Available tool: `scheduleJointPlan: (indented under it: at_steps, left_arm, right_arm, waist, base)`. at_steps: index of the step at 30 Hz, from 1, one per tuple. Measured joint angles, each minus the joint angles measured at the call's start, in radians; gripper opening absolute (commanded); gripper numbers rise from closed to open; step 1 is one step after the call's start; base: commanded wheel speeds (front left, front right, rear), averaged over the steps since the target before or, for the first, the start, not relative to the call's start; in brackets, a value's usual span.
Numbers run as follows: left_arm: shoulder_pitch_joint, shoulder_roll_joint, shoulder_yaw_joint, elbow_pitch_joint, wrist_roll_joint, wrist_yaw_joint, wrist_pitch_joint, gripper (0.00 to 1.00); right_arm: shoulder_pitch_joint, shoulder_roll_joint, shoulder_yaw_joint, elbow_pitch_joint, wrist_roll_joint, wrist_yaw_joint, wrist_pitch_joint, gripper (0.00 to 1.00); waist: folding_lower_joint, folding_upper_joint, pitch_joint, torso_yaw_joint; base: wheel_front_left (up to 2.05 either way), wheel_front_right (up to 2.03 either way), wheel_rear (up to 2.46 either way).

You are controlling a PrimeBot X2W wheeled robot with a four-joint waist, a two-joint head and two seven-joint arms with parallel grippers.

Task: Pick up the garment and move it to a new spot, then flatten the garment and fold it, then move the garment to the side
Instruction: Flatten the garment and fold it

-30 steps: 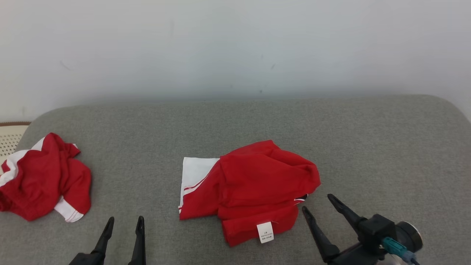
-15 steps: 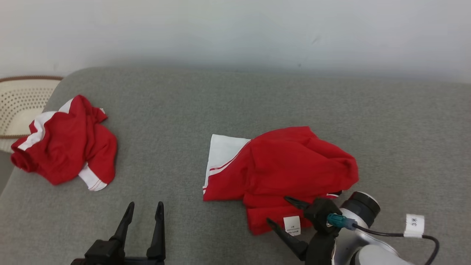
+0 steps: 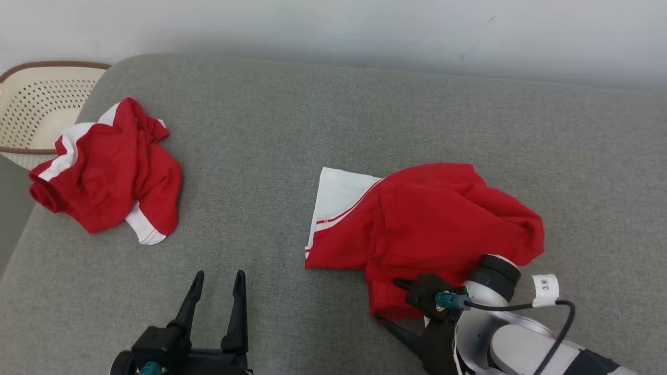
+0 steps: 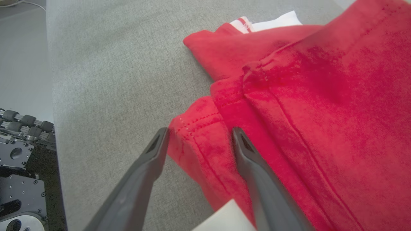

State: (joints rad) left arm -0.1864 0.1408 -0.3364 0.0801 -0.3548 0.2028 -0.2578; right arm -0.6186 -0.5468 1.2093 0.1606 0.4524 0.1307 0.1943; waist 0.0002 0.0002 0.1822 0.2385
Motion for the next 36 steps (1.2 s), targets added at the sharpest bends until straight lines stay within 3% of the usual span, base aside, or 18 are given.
scheduleJointPlan:
  at_steps: [2, 3, 4, 11, 16, 25, 36]
  left_arm:
    - [-0.001, -0.008, 0.007, 0.0, 0.014, -0.008, 0.0, 1.0]
    - [-0.002, -0.013, 0.011, 0.0, 0.017, -0.01, 0.0, 1.0]
    - [-0.003, -0.017, 0.014, 0.0, 0.021, -0.017, 0.0, 1.0]
    - [-0.004, -0.035, 0.044, 0.004, 0.04, -0.033, 0.0, 1.0]
    - [0.001, -0.038, 0.074, 0.007, 0.054, -0.043, -0.002, 1.0]
    - [0.003, -0.023, 0.105, 0.007, 0.084, -0.053, -0.003, 1.0]
    - [0.002, -0.006, 0.105, 0.013, 0.09, -0.059, -0.002, 1.0]
  right_arm:
    - [-0.015, 0.0, 0.018, 0.011, 0.013, 0.0, 0.008, 0.47]
    - [-0.022, 0.0, 0.026, 0.015, 0.016, 0.0, 0.01, 0.07]
    - [-0.028, 0.0, 0.033, 0.019, 0.02, 0.0, 0.018, 0.0]
    - [-0.031, -0.005, -0.002, 0.009, 0.053, 0.0, -0.029, 0.0]
    - [0.016, 0.004, -0.132, -0.052, 0.074, 0.0, -0.094, 0.0]
    - [0.173, 0.077, -0.537, -0.122, 0.002, 0.0, -0.23, 0.0]
    - [0.348, 0.231, -1.035, -0.042, -0.085, 0.0, -0.357, 0.0]
  waist:
    - [0.0, 0.0, 0.008, 0.001]
    - [0.0, 0.0, 0.011, 0.001]
    - [0.0, 0.0, 0.014, 0.001]
    - [0.0, 0.0, 0.018, -0.01]
    - [-0.0001, 0.0, 0.011, -0.036]
    - [-0.0001, -0.0001, -0.004, -0.107]
    - [-0.0002, -0.0001, -0.013, -0.164]
  base:
    - [0.0, 0.0, 0.0]
    - [0.0, 0.0, 0.0]
    - [0.0, 0.0, 0.0]
    - [0.0, 0.0, 0.0]
    - [0.0, 0.0, 0.0]
    - [0.0, 0.0, 0.0]
    - [0.0, 0.0, 0.0]
